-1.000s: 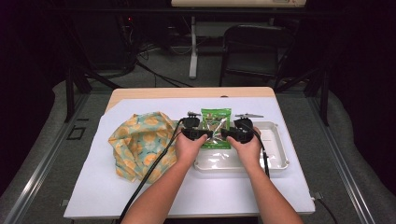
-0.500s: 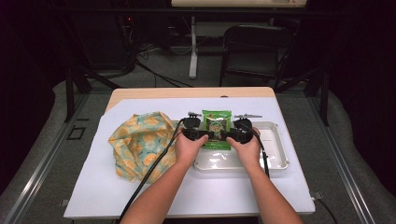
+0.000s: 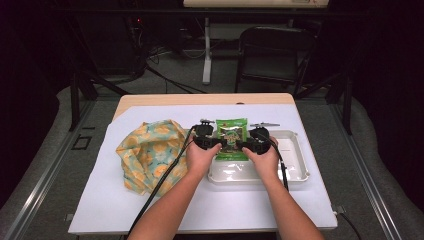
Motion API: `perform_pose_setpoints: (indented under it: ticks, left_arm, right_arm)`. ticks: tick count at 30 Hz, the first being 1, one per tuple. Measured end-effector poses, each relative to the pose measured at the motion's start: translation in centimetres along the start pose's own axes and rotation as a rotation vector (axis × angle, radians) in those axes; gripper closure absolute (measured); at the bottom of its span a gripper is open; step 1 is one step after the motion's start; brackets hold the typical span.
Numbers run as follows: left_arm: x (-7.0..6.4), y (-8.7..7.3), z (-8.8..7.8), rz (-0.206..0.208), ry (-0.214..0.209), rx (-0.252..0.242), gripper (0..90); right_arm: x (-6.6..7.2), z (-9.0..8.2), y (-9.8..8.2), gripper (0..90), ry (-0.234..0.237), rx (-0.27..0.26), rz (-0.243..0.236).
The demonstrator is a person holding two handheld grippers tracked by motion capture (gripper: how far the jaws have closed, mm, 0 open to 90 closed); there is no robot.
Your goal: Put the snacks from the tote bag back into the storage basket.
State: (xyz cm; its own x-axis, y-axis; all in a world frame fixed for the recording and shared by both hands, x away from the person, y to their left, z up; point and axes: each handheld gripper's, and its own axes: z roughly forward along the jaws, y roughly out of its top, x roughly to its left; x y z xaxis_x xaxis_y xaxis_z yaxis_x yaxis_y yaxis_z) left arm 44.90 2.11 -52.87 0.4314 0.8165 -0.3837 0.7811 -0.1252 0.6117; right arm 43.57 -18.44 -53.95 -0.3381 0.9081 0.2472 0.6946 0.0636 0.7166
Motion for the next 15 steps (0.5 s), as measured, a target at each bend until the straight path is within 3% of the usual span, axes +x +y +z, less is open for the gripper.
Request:
perform_pose_setpoints:
  ticks: [15]
  left_arm:
    - [-0.01, -0.03, -0.09, 0.012, 0.005, 0.0, 54.2]
  right_arm:
    - [0.01, -0.21, -0.08, 49.5, -0.013, -0.002, -0.026]
